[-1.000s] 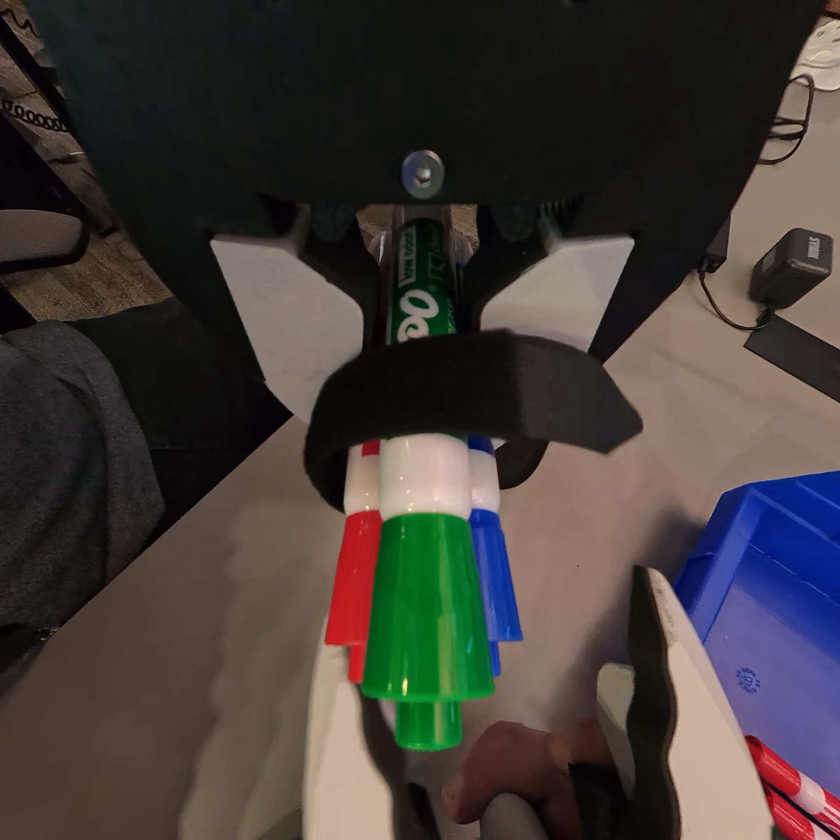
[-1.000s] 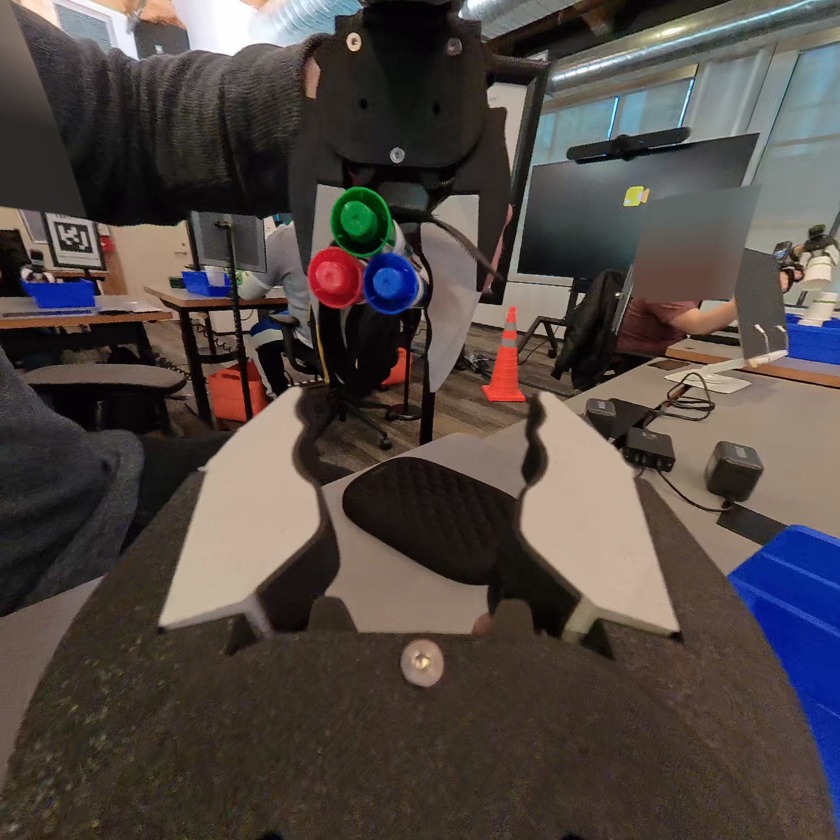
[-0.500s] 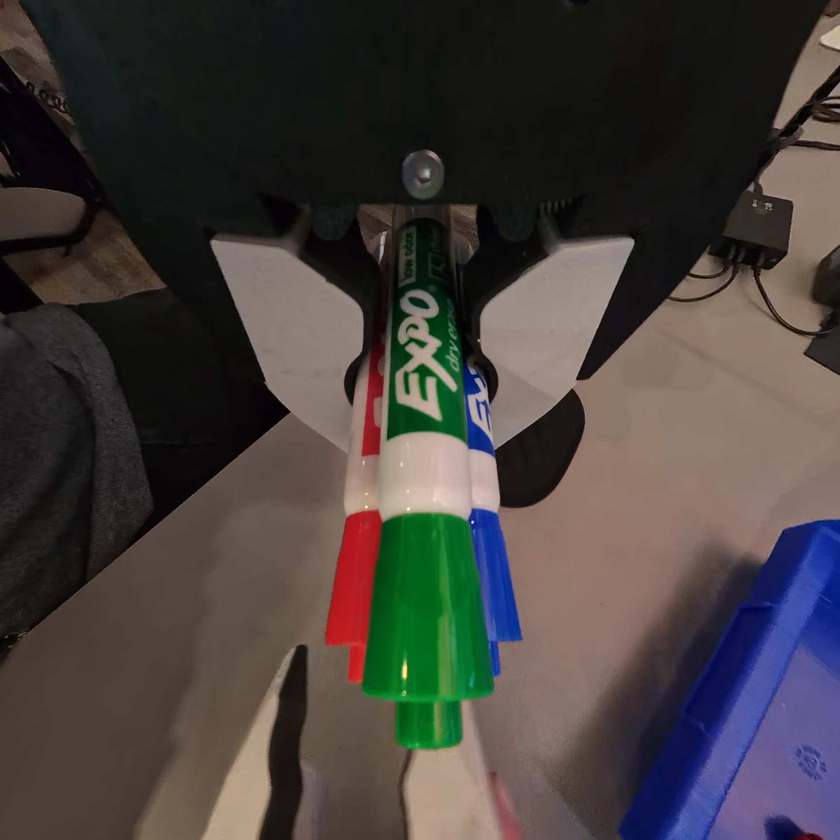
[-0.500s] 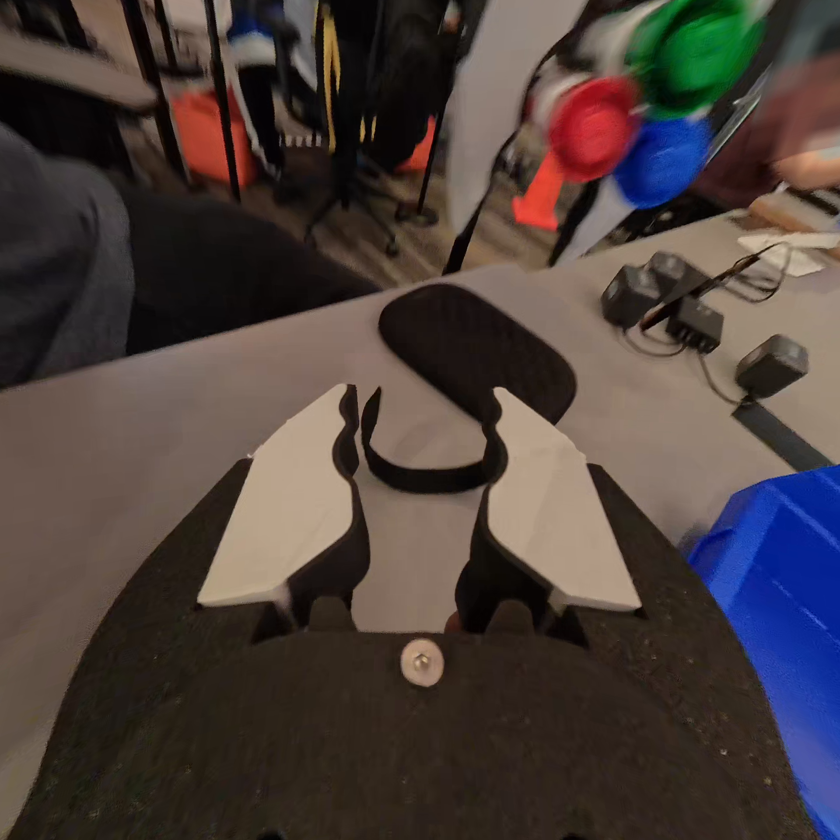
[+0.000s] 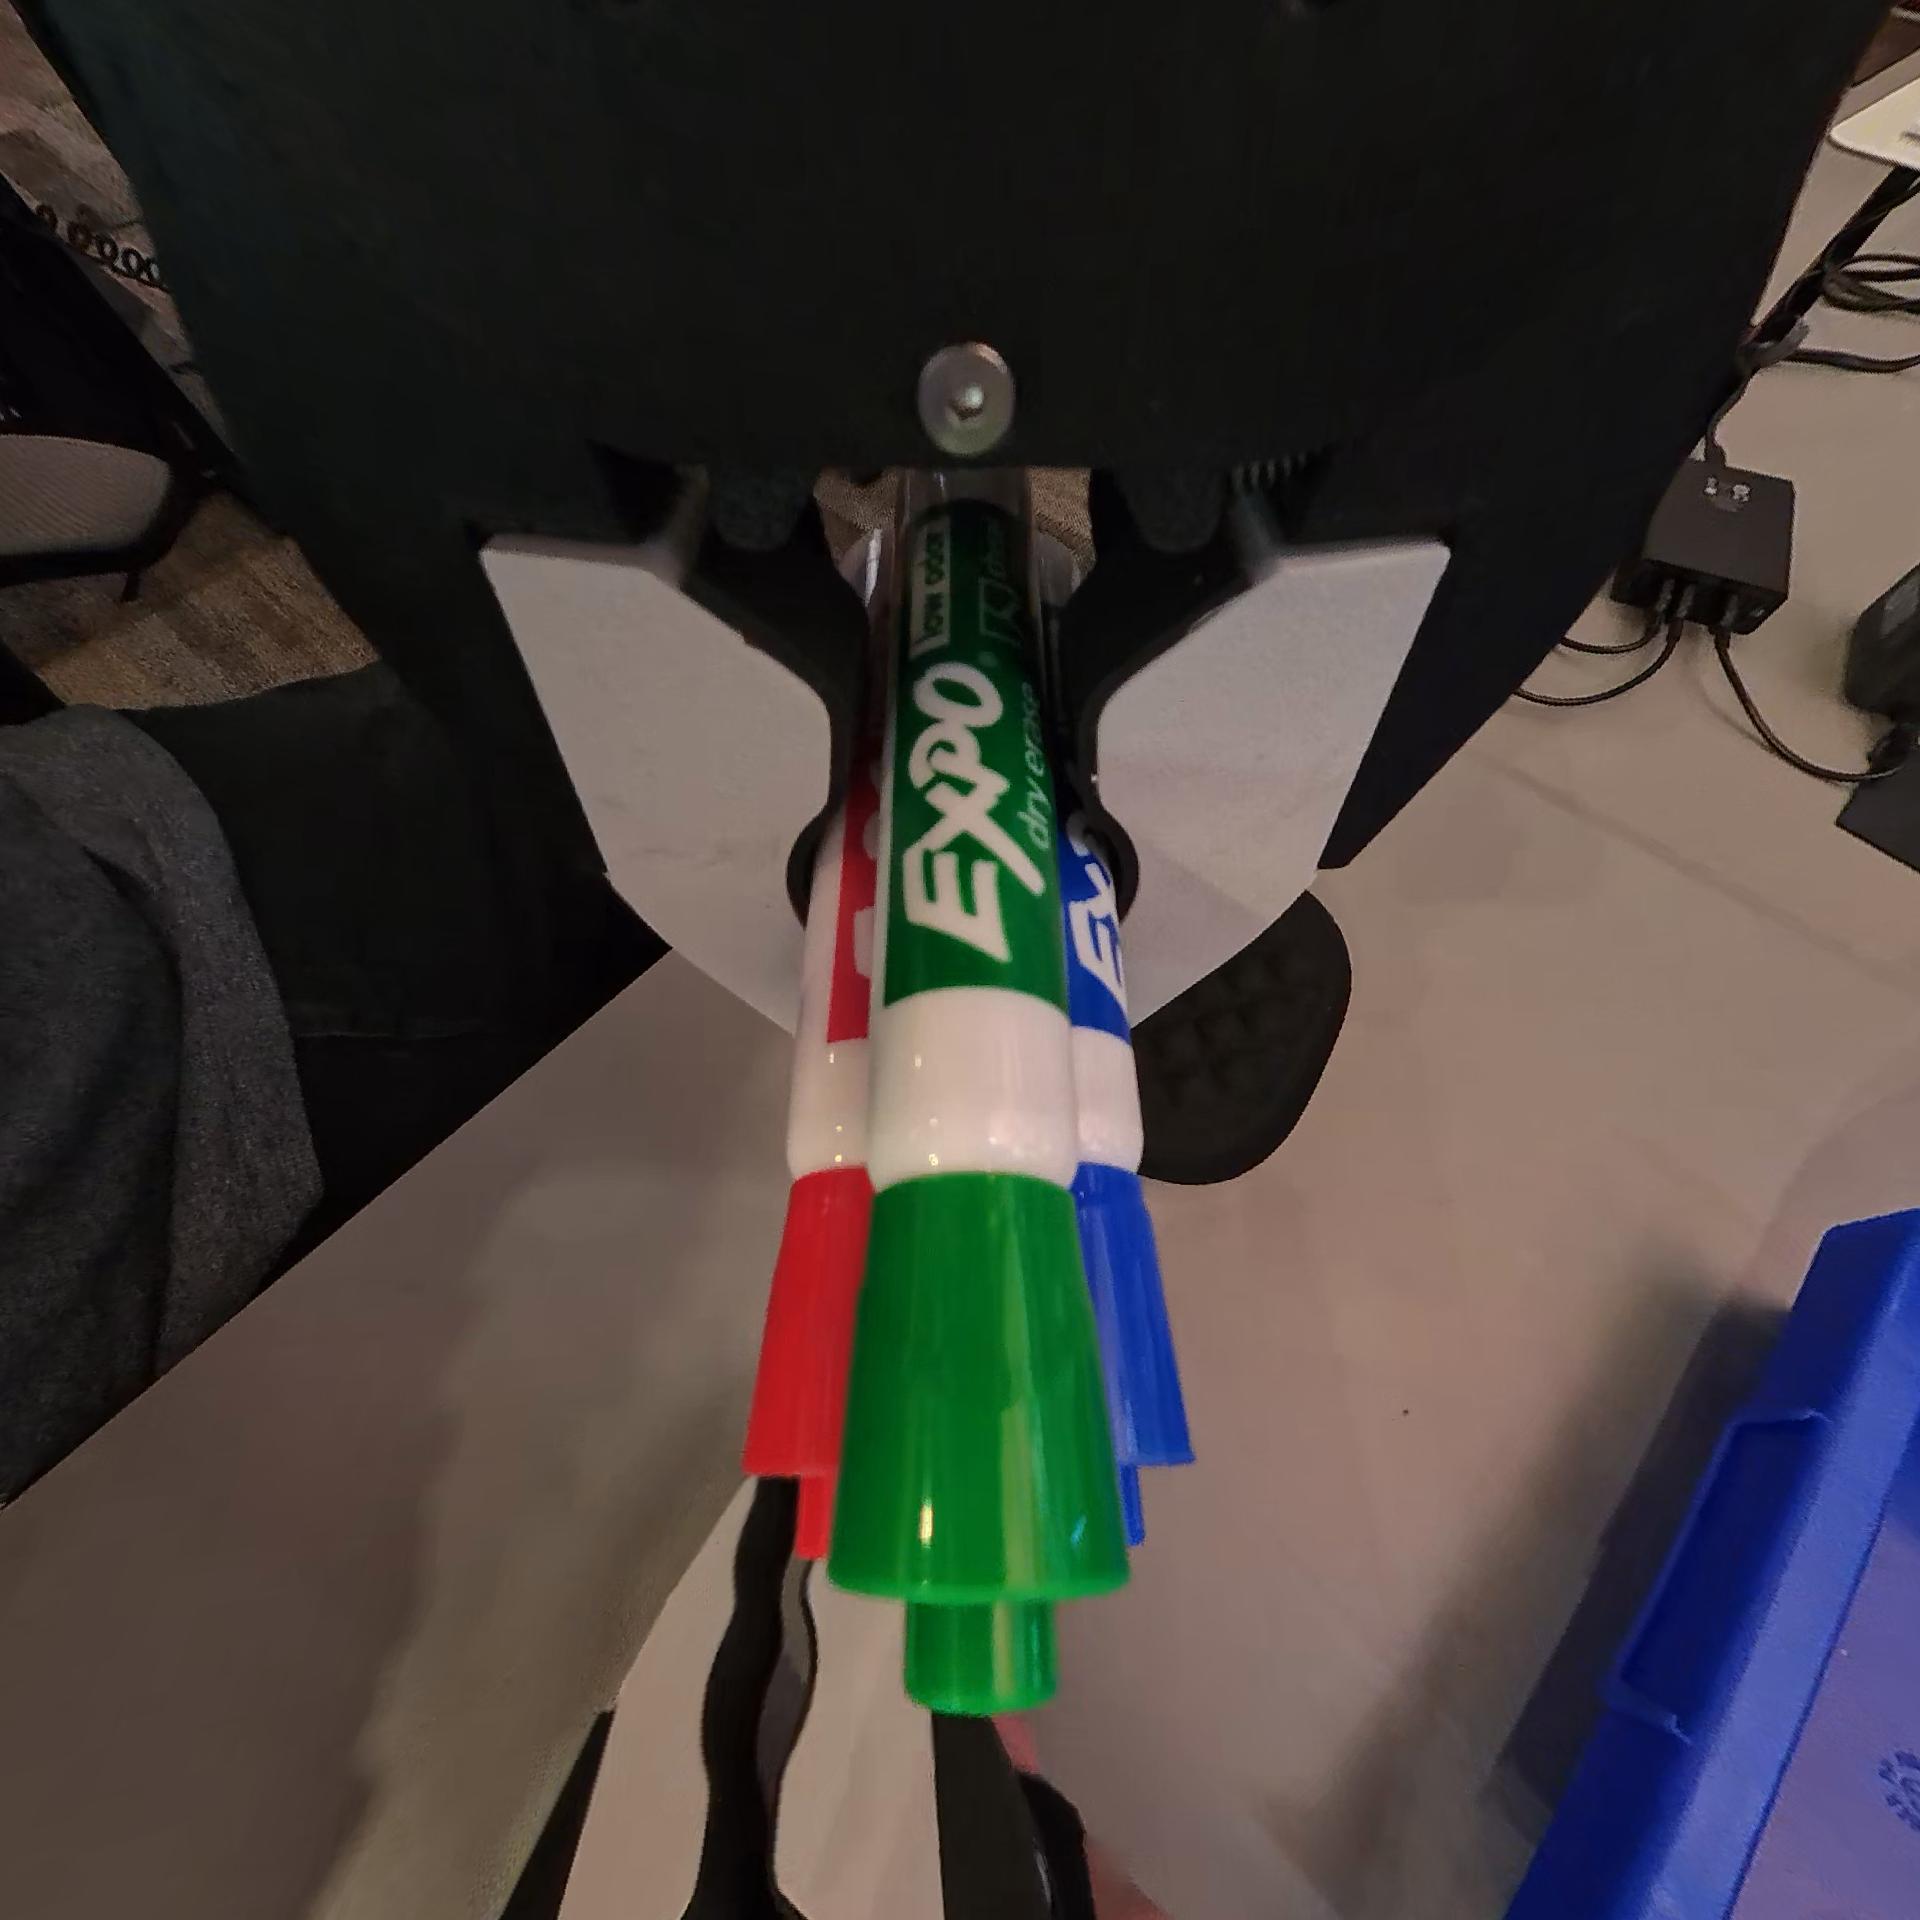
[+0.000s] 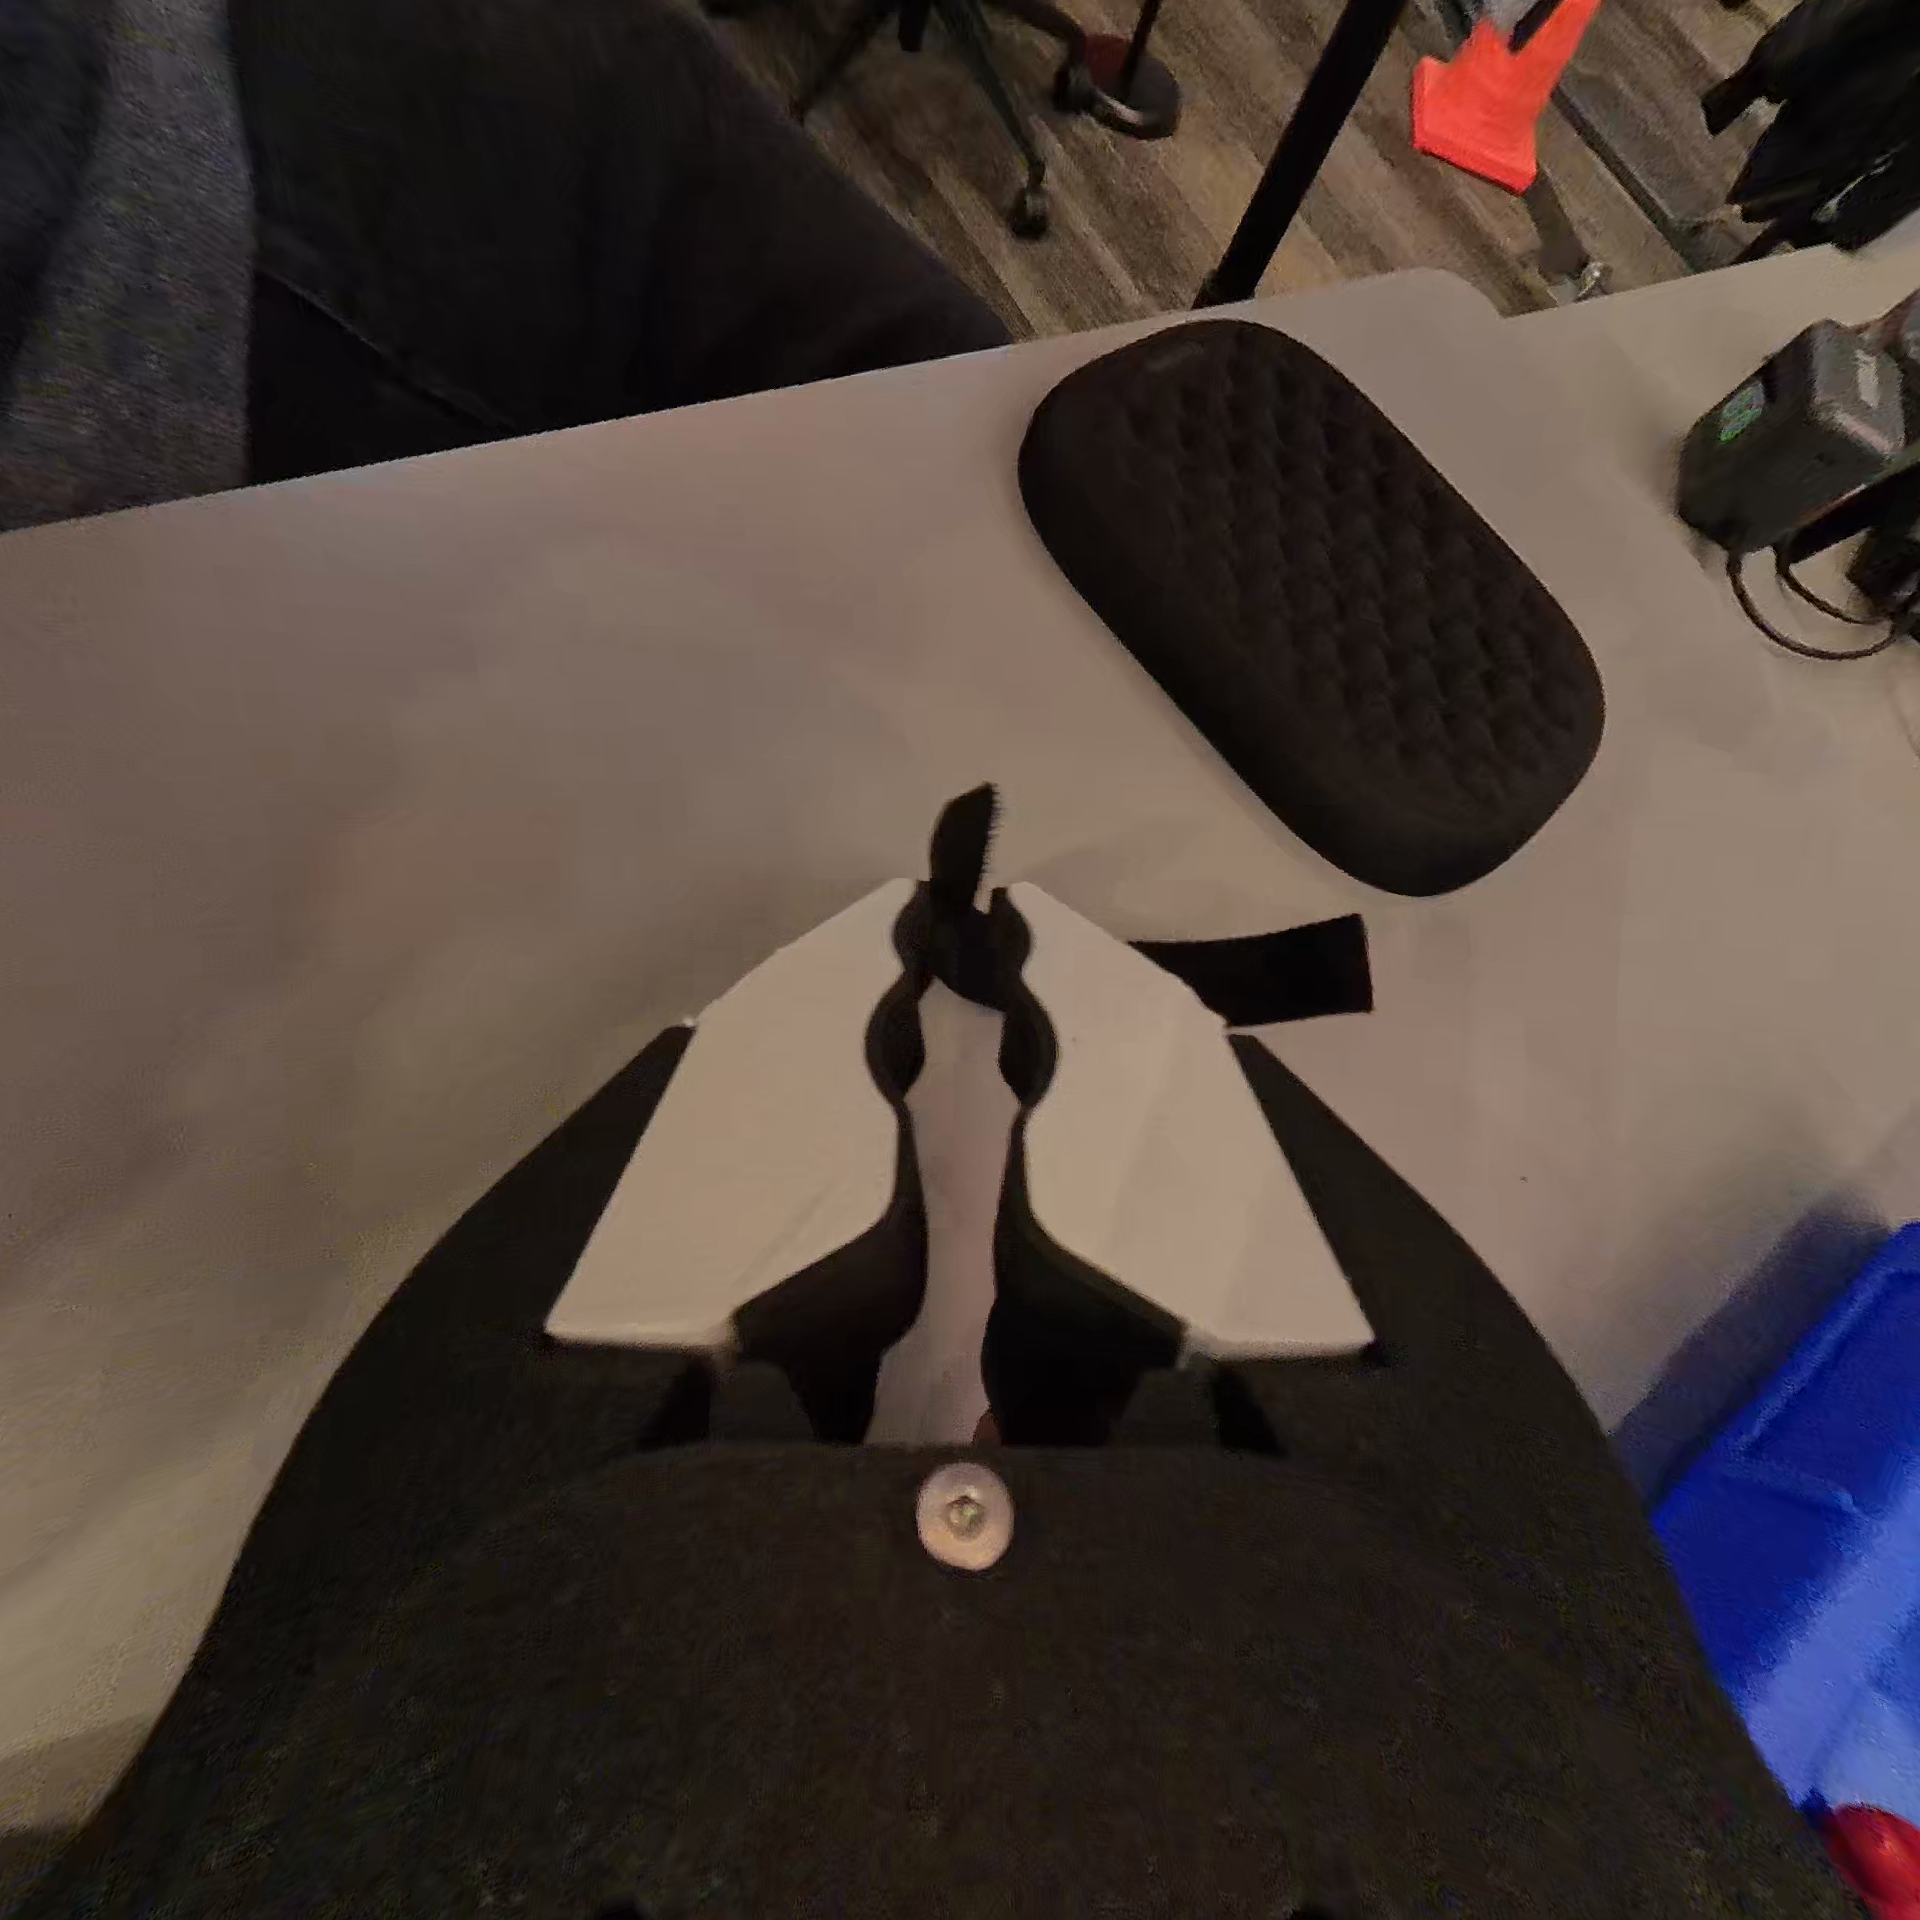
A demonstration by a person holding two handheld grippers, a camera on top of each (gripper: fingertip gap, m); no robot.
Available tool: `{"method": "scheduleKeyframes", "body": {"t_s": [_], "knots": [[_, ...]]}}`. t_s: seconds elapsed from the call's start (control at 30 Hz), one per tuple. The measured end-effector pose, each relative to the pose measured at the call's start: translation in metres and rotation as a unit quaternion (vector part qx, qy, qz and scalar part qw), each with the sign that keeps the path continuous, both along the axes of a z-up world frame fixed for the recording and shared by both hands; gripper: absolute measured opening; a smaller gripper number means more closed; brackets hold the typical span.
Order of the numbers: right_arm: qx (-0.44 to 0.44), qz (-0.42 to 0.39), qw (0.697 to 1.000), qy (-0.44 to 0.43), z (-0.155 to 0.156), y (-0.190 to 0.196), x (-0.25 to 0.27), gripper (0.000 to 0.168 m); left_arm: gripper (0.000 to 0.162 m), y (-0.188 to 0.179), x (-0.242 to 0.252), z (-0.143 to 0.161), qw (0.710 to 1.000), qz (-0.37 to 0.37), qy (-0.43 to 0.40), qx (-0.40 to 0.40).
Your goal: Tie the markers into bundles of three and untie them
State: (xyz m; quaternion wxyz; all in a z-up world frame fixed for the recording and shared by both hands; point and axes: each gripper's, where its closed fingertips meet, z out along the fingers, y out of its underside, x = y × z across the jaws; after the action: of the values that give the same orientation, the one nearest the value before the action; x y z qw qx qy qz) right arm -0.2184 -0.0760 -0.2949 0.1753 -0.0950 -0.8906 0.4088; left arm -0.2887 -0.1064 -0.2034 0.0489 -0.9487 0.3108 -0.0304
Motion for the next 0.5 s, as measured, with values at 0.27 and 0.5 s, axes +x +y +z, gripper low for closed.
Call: {"method": "scheduleKeyframes", "body": {"t_s": [0.27,0.5], "knots": [[-0.226,0.085,0.97,0.018,0.119,-0.029,0.026,0.001,0.043,-0.001,-0.001,0.002,1.0,-0.003,0.006,-0.002],[-0.395,0.029,0.918,0.021,0.199,-0.01,-0.007,0.001,0.043,-0.005,0.005,0.004,0.999,-0.032,0.009,-0.019]]}}
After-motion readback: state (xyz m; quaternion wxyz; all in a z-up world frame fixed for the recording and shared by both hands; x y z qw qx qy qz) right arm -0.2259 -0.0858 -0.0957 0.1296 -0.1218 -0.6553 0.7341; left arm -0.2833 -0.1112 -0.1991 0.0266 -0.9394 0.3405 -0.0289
